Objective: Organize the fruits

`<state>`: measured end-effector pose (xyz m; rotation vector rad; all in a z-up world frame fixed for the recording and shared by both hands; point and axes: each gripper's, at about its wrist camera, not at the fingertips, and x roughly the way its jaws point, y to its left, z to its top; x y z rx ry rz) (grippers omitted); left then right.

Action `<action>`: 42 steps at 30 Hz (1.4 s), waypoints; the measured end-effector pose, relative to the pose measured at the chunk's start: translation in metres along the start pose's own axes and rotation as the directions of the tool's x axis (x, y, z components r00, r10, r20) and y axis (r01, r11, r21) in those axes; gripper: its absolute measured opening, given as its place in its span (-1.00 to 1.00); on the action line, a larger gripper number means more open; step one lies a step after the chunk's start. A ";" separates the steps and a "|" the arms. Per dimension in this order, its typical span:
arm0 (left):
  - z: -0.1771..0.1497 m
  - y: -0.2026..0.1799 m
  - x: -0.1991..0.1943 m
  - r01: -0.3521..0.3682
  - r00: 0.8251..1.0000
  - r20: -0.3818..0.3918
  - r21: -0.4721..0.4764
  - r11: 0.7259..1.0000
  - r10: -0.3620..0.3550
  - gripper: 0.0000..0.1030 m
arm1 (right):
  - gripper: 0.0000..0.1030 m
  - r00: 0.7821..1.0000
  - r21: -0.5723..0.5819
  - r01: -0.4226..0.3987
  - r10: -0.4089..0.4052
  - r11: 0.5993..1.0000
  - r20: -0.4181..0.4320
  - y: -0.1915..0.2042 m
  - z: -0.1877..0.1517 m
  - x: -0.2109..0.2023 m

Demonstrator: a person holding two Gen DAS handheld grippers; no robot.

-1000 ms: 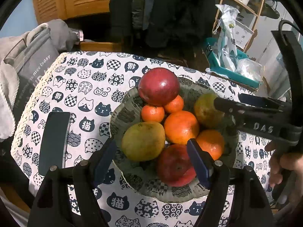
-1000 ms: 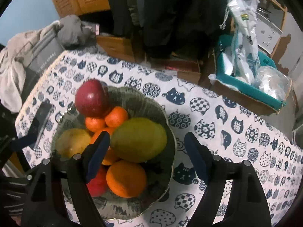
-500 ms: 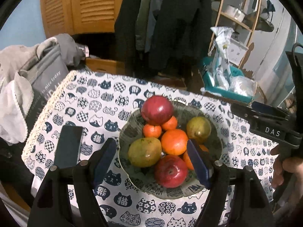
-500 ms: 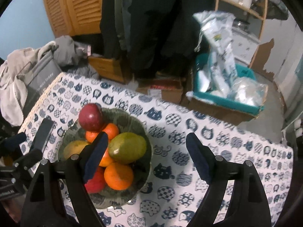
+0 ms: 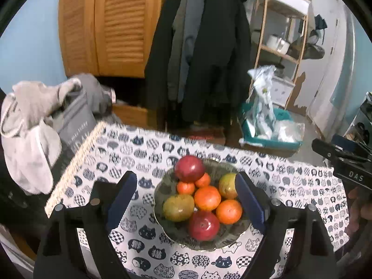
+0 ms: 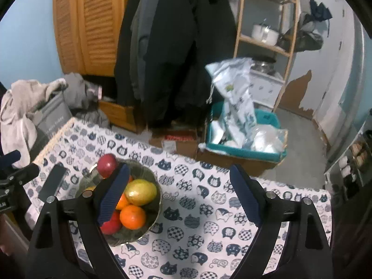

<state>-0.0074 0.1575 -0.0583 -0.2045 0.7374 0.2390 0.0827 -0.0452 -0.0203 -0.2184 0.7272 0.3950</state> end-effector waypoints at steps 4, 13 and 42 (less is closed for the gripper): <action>0.006 -0.008 -0.020 0.008 0.999 0.044 0.018 1.000 -0.009 0.72 | 0.69 0.999 0.000 0.008 -0.008 1.000 0.043 -0.002 0.001 -0.026; 0.013 -0.025 -0.058 -0.022 0.988 0.151 0.060 0.998 0.012 0.99 | 0.69 0.992 -0.026 0.037 -0.034 0.999 0.125 -0.003 -0.011 -0.071; 0.021 -0.055 -0.085 -0.016 0.976 0.219 0.089 0.996 -0.004 0.99 | 0.70 0.979 0.034 0.064 -0.069 0.997 0.190 -0.033 -0.029 -0.096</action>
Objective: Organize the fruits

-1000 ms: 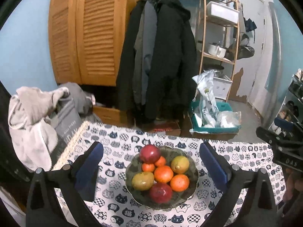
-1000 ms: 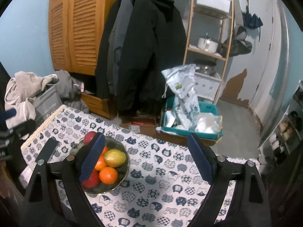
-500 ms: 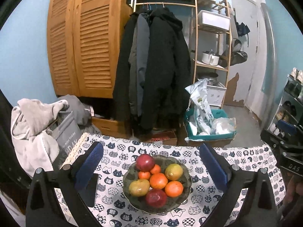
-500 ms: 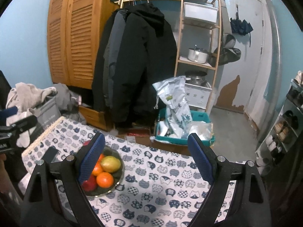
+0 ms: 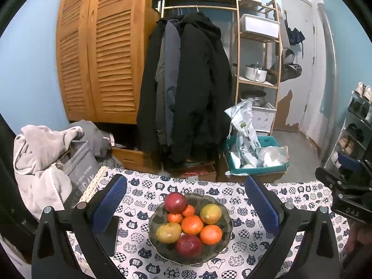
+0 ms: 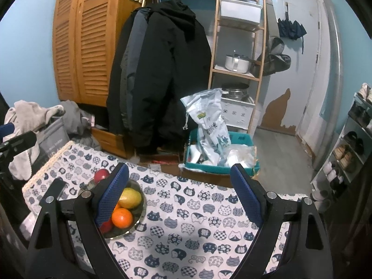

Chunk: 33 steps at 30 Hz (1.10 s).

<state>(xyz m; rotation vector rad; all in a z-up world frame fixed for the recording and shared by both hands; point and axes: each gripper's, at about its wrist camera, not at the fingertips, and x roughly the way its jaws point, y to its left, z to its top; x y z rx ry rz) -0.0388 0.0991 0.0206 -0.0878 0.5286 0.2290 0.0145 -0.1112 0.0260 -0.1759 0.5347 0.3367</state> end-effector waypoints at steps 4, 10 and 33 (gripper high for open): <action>0.000 0.000 0.000 0.000 1.000 0.000 0.000 1.000 0.000 0.99 | 0.70 1.000 0.001 0.001 -0.001 1.000 0.000 -0.001 0.000 -0.001; 0.000 0.003 0.000 -0.003 1.000 -0.001 -0.007 1.000 0.003 0.99 | 0.70 1.000 0.000 0.005 -0.005 1.000 -0.006 -0.002 0.000 -0.001; 0.001 0.006 -0.003 -0.004 1.000 0.004 -0.010 1.000 0.004 0.99 | 0.70 1.000 0.004 0.010 -0.010 1.000 -0.008 -0.005 0.000 -0.001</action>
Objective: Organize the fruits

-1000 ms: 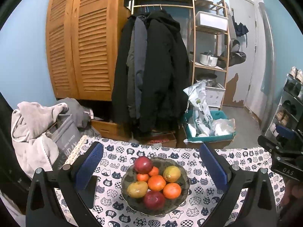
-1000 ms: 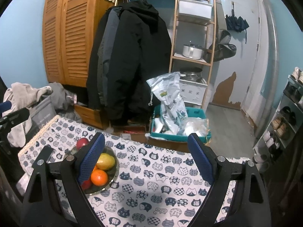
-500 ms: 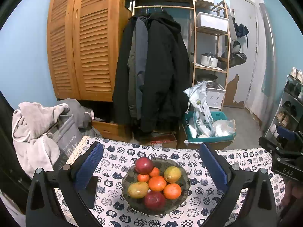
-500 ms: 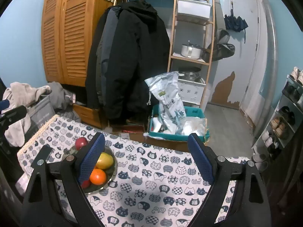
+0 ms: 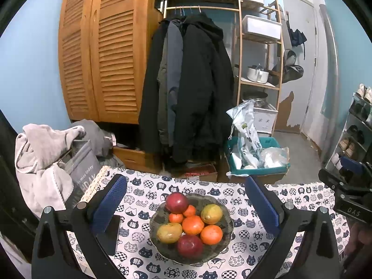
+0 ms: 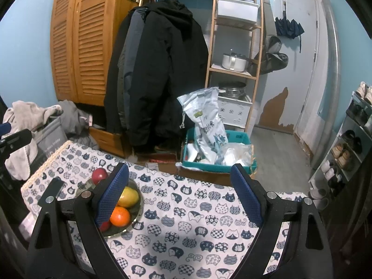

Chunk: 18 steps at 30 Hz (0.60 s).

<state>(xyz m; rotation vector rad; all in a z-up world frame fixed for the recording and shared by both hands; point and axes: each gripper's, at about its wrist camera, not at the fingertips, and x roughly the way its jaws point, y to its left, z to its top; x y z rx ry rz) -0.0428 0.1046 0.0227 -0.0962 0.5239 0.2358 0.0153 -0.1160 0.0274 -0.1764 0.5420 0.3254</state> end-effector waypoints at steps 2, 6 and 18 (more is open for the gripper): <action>0.000 0.000 0.000 -0.002 1.000 0.001 0.001 1.000 0.002 0.99 | 0.70 1.000 -0.002 -0.001 0.001 1.000 -0.001 0.000 0.000 0.000; 0.000 -0.001 0.000 -0.001 1.000 0.000 0.001 1.000 0.001 0.99 | 0.70 1.000 -0.003 -0.001 0.001 1.000 0.000 0.000 0.000 0.000; 0.000 -0.001 0.000 -0.002 1.000 0.002 0.002 1.000 0.002 0.99 | 0.70 1.000 -0.007 0.004 -0.004 1.000 0.005 -0.002 -0.002 -0.001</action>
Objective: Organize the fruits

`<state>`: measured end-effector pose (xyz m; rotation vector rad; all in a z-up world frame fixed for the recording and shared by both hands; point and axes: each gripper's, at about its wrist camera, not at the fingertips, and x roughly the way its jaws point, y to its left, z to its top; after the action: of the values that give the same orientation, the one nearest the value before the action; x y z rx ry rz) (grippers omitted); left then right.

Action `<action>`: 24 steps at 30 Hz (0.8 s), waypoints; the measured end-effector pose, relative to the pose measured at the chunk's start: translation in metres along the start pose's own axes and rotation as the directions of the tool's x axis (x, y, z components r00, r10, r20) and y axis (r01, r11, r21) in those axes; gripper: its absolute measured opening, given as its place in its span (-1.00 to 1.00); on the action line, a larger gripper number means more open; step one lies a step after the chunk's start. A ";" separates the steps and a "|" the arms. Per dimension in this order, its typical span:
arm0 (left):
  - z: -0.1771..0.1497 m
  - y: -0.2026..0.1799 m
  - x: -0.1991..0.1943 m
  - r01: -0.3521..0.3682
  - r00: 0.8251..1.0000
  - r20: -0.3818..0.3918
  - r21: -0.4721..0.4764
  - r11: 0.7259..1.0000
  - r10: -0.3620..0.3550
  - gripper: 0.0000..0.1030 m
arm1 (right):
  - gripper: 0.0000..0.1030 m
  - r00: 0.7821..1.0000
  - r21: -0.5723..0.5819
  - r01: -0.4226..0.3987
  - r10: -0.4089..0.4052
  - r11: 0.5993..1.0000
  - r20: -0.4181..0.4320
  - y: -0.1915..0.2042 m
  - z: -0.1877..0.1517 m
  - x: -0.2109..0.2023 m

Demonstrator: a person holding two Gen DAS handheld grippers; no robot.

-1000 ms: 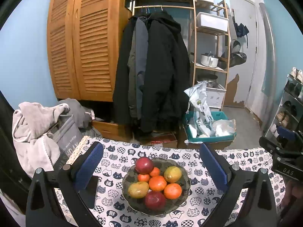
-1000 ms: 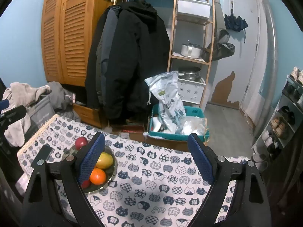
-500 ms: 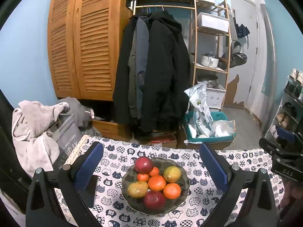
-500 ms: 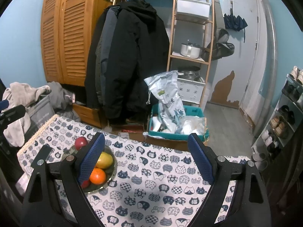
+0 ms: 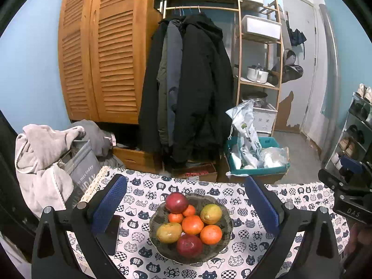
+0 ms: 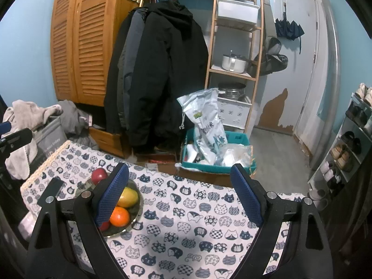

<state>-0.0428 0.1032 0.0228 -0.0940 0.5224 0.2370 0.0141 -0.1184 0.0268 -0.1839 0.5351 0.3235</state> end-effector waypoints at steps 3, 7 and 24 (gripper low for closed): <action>0.000 0.000 0.000 0.001 1.000 -0.001 0.001 1.000 -0.001 0.99 | 0.70 1.000 0.000 0.001 -0.001 1.000 0.001 0.001 0.000 0.000; 0.000 0.000 0.000 0.000 1.000 -0.001 0.002 1.000 0.000 0.99 | 0.70 1.000 -0.003 0.005 -0.005 1.000 0.003 -0.001 -0.001 -0.001; 0.000 0.000 0.000 0.000 1.000 -0.004 0.002 1.000 0.000 0.99 | 0.70 1.000 -0.006 0.005 -0.005 1.000 0.003 -0.001 -0.001 -0.002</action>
<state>-0.0422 0.1031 0.0231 -0.0925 0.5269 0.2365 0.0126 -0.1197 0.0271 -0.1902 0.5303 0.3205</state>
